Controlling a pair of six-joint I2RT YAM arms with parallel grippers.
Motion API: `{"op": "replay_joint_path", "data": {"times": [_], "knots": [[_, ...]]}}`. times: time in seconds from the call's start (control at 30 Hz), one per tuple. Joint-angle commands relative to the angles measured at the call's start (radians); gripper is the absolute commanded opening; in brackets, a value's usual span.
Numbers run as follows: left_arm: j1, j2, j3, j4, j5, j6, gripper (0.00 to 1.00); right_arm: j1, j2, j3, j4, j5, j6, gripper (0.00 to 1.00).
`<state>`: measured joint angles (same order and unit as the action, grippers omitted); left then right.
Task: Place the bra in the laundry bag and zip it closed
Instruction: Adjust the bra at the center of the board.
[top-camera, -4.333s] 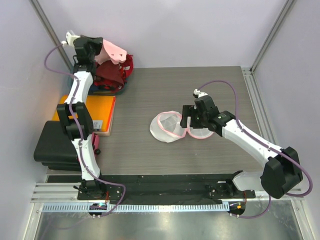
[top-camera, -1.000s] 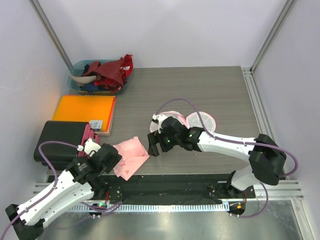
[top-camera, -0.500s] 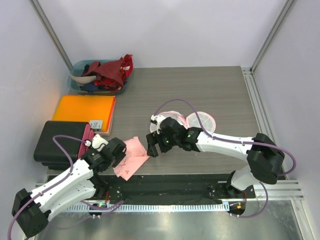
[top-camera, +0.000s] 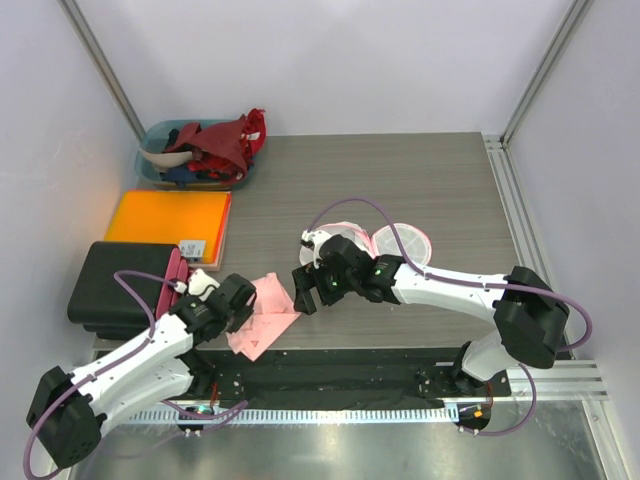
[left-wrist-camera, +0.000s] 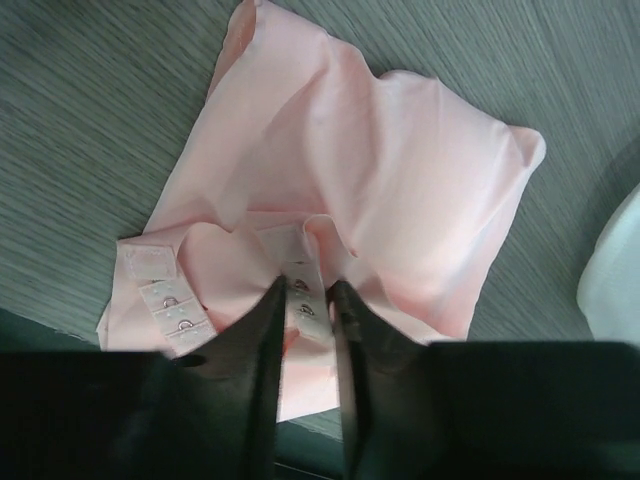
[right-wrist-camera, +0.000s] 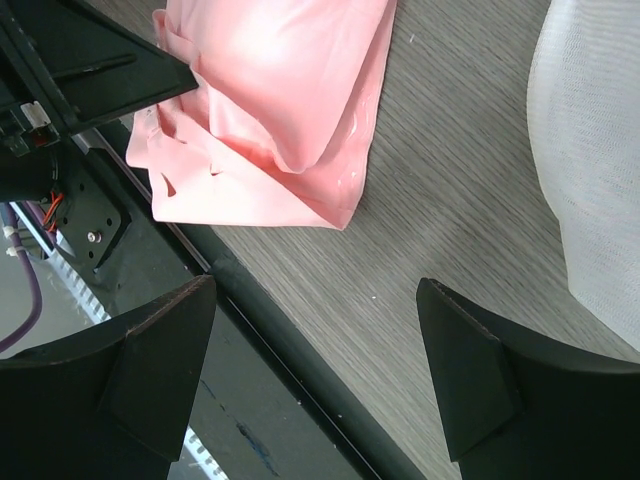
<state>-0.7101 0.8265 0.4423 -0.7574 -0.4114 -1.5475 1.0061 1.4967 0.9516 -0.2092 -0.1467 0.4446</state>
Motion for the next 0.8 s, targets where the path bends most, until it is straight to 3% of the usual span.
{"op": "replay_joint_path", "data": {"times": [0.0, 0.17, 0.4, 0.77], "knots": [[0.008, -0.023, 0.015, 0.004, -0.056, 0.009, 0.17, 0.005, -0.052, -0.001, 0.037, 0.022, 0.000, 0.87], [0.008, -0.024, 0.094, -0.056, -0.063, 0.108, 0.07, 0.006, -0.030, 0.013, 0.039, 0.019, 0.003, 0.87], [0.008, 0.049, 0.176, -0.094, -0.050, 0.228, 0.11, 0.006, 0.014, 0.084, 0.027, 0.025, 0.003, 0.87], [0.008, 0.184, 0.256, 0.009, -0.136, 0.388, 0.12, 0.006, 0.102, 0.196, 0.019, -0.010, 0.000, 0.87]]}}
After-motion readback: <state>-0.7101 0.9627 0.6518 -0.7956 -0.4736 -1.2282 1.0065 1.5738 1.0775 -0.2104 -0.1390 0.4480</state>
